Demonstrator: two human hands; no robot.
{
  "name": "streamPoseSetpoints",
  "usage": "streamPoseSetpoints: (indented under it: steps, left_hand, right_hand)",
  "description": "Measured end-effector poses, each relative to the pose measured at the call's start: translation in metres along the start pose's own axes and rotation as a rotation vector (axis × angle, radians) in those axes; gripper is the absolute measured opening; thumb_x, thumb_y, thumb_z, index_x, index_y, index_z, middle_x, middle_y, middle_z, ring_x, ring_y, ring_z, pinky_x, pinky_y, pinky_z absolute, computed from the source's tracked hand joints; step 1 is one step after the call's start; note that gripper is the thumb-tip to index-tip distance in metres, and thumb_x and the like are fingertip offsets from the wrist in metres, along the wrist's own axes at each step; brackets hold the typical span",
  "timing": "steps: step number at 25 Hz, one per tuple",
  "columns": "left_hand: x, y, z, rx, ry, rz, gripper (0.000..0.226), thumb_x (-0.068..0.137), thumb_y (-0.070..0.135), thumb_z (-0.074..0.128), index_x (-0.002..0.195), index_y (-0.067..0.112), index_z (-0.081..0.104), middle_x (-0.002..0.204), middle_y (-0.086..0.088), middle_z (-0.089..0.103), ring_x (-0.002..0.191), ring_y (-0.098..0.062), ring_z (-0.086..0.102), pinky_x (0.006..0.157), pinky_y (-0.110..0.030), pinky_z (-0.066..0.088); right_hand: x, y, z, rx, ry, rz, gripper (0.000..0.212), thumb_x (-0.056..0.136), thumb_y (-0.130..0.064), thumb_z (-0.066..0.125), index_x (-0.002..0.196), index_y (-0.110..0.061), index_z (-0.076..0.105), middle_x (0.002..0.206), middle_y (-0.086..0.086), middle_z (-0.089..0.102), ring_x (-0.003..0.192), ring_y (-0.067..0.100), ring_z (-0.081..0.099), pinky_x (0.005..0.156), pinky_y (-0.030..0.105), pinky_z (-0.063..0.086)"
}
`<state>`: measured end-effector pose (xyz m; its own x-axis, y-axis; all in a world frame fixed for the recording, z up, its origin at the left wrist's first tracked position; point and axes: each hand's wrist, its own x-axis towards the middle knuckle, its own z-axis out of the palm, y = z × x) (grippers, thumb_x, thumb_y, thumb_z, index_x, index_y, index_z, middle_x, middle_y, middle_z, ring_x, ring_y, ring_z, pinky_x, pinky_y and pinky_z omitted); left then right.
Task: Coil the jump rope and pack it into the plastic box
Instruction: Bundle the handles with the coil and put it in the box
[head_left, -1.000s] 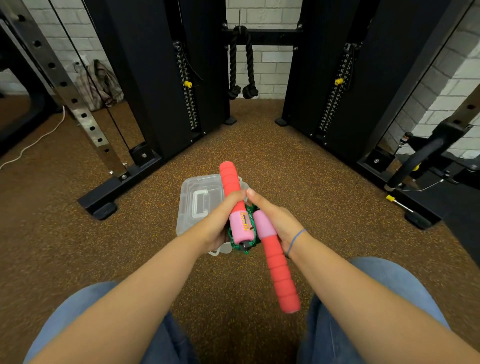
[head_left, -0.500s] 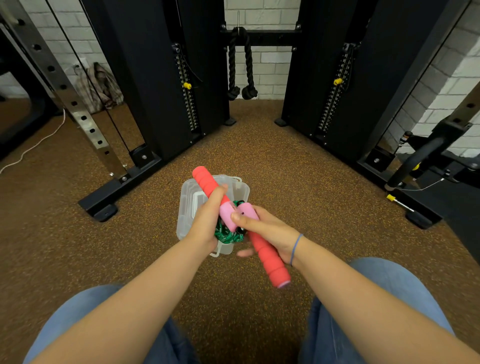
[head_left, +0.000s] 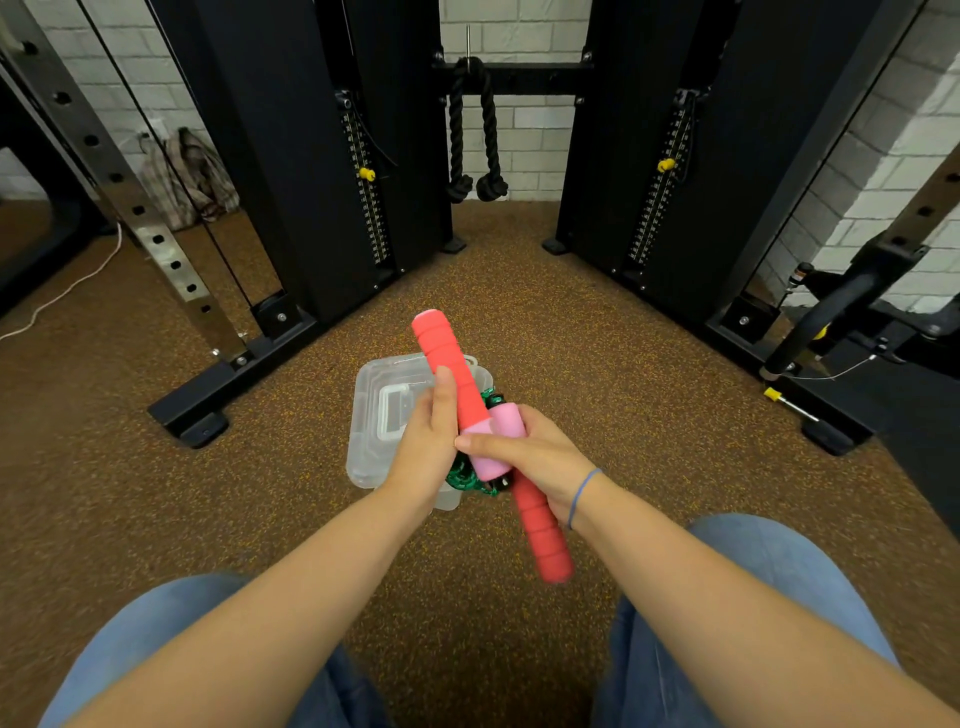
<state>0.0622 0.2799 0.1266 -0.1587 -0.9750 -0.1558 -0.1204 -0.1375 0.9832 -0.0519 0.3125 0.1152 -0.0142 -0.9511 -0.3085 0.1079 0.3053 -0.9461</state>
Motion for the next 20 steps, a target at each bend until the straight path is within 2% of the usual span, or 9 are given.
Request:
streamPoseSetpoints:
  steps: [2, 4, 6, 8, 11, 13, 15, 17, 20]
  left_hand:
    - [0.001, -0.001, -0.001, 0.068, -0.017, -0.013, 0.062, 0.084, 0.067, 0.019, 0.107, 0.022, 0.055, 0.101, 0.004, 0.062, 0.098, -0.01, 0.055, 0.092, -0.029, 0.038]
    - [0.002, -0.002, -0.003, 0.053, -0.125, -0.054, 0.055, 0.086, 0.064, 0.027, 0.115, 0.022, 0.05, 0.112, 0.001, 0.06, 0.11, -0.014, 0.054, 0.103, -0.035, 0.038]
    - [0.003, 0.0, -0.005, -0.054, -0.253, -0.107, 0.054, 0.087, 0.056, 0.039, 0.125, 0.017, 0.043, 0.125, -0.013, 0.057, 0.119, -0.025, 0.054, 0.105, -0.046, 0.04]
    - [0.003, 0.004, -0.008, -0.151, -0.35, -0.144, 0.041, 0.095, 0.033, 0.041, 0.131, 0.013, 0.038, 0.129, -0.018, 0.054, 0.118, -0.03, 0.054, 0.102, -0.047, 0.043]
    - [0.003, 0.006, -0.011, -0.155, -0.386, -0.105, 0.024, 0.097, 0.017, 0.039, 0.119, 0.021, 0.048, 0.114, -0.014, 0.058, 0.105, -0.027, 0.057, 0.097, -0.044, 0.045]
    - [0.003, 0.005, -0.013, -0.004, -0.335, -0.022, 0.02, 0.097, 0.021, 0.04, 0.111, 0.032, 0.05, 0.088, -0.007, 0.058, 0.082, -0.02, 0.055, 0.085, -0.042, 0.044]
    - [0.006, -0.001, -0.014, 0.18, -0.288, 0.052, 0.019, 0.097, 0.027, 0.041, 0.112, 0.035, 0.047, 0.071, -0.001, 0.051, 0.068, -0.013, 0.048, 0.074, -0.038, 0.04]
    - [0.008, -0.004, -0.012, 0.225, -0.261, 0.09, 0.018, 0.096, 0.03, 0.042, 0.112, 0.036, 0.045, 0.067, -0.001, 0.051, 0.064, -0.014, 0.047, 0.068, -0.037, 0.039]
    - [0.009, -0.006, -0.009, 0.187, -0.205, 0.117, 0.012, 0.095, 0.03, 0.044, 0.1, 0.04, 0.047, 0.065, -0.004, 0.052, 0.06, -0.018, 0.046, 0.06, -0.034, 0.038]
  right_hand:
    - [0.0, -0.003, -0.003, -0.007, 0.011, 0.004, 0.071, 0.044, -0.036, 0.083, 0.105, -0.008, 0.058, 0.089, 0.005, 0.065, 0.078, 0.016, 0.059, 0.069, 0.032, 0.048]
    - [0.002, -0.005, -0.008, -0.002, -0.014, 0.035, 0.051, 0.051, -0.033, 0.079, 0.096, -0.015, 0.061, 0.082, 0.004, 0.063, 0.068, 0.014, 0.056, 0.06, 0.029, 0.045]
    - [0.003, -0.008, -0.015, 0.057, -0.106, 0.076, 0.039, 0.055, -0.035, 0.076, 0.09, -0.022, 0.064, 0.08, 0.005, 0.062, 0.063, 0.014, 0.054, 0.056, 0.028, 0.042]
    - [0.003, -0.012, -0.023, 0.101, -0.172, 0.103, 0.034, 0.061, -0.034, 0.071, 0.092, -0.023, 0.064, 0.079, 0.005, 0.062, 0.06, 0.014, 0.055, 0.054, 0.026, 0.042]
    - [-0.002, -0.019, -0.023, 0.096, -0.149, 0.105, 0.013, 0.078, -0.025, 0.06, 0.09, -0.019, 0.06, 0.061, -0.003, 0.064, 0.044, 0.007, 0.055, 0.041, 0.016, 0.042]
    - [-0.002, -0.017, -0.02, 0.022, -0.095, 0.028, 0.025, 0.076, -0.027, 0.059, 0.1, -0.02, 0.057, 0.07, -0.002, 0.065, 0.051, 0.007, 0.059, 0.042, 0.018, 0.045]
    - [0.0, -0.013, -0.016, -0.099, -0.025, -0.071, 0.036, 0.071, -0.034, 0.056, 0.106, -0.025, 0.056, 0.083, 0.0, 0.064, 0.062, 0.01, 0.061, 0.047, 0.023, 0.048]
    - [0.001, -0.009, -0.016, -0.183, 0.023, -0.141, 0.038, 0.072, -0.036, 0.053, 0.109, -0.027, 0.055, 0.085, -0.001, 0.064, 0.063, 0.008, 0.059, 0.048, 0.021, 0.047]
    - [0.001, -0.005, -0.012, -0.109, 0.023, -0.149, 0.038, 0.074, -0.037, 0.052, 0.111, -0.026, 0.054, 0.085, 0.007, 0.064, 0.059, 0.01, 0.06, 0.043, 0.021, 0.044]
